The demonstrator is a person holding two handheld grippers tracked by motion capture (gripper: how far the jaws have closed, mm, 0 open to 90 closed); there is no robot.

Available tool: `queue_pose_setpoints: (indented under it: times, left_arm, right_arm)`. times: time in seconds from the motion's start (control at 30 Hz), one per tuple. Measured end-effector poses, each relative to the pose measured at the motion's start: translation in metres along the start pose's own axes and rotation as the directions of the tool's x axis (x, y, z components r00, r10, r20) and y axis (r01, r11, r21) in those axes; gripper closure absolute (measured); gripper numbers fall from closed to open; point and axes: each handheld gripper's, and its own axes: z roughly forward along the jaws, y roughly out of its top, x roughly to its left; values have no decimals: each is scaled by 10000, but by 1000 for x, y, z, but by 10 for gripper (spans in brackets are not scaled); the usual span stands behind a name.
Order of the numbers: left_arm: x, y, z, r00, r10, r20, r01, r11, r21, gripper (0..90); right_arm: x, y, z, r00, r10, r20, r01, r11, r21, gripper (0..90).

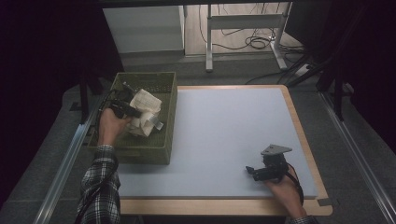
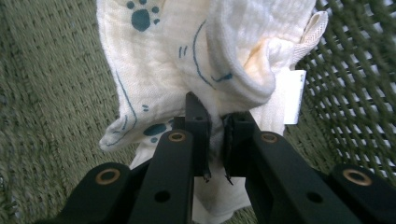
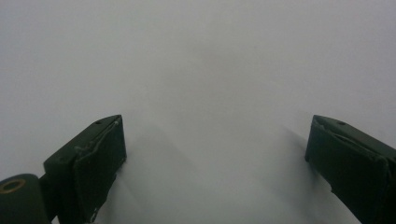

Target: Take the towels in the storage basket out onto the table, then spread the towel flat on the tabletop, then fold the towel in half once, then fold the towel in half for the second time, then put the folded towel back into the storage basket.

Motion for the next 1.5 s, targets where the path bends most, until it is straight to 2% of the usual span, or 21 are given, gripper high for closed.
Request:
queue_pose_setpoints:
  times: [0.4,0.67,1.13,1.23,1.27,1.5]
  left_arm:
    - [-7,-1,-21,9998,212,-11,-213,9970,-749,831]
    - [-10,-1,-43,9995,299,64,-287,9899,-1386,830]
    - [-25,1,-84,9980,627,-15,-611,9672,-2465,829]
    - [-29,2,-88,9975,703,47,-665,9612,-2678,827]
    - [-33,2,-91,9965,835,107,-772,9569,-2800,828]
    - [-47,6,-94,9921,1242,166,-1137,9479,-2977,826]
  right_arm:
    - [0,0,0,10000,-4,0,4,10000,-1,51]
    - [0,0,0,10000,-3,14,3,10000,2,51]
    - [0,0,0,10000,-22,-4,22,10000,2,51]
    - [0,0,0,10000,-18,0,18,10000,2,51]
    - [0,0,0,10000,-27,12,27,10000,5,51]
    - [0,0,0,10000,-37,2,37,10000,4,51]
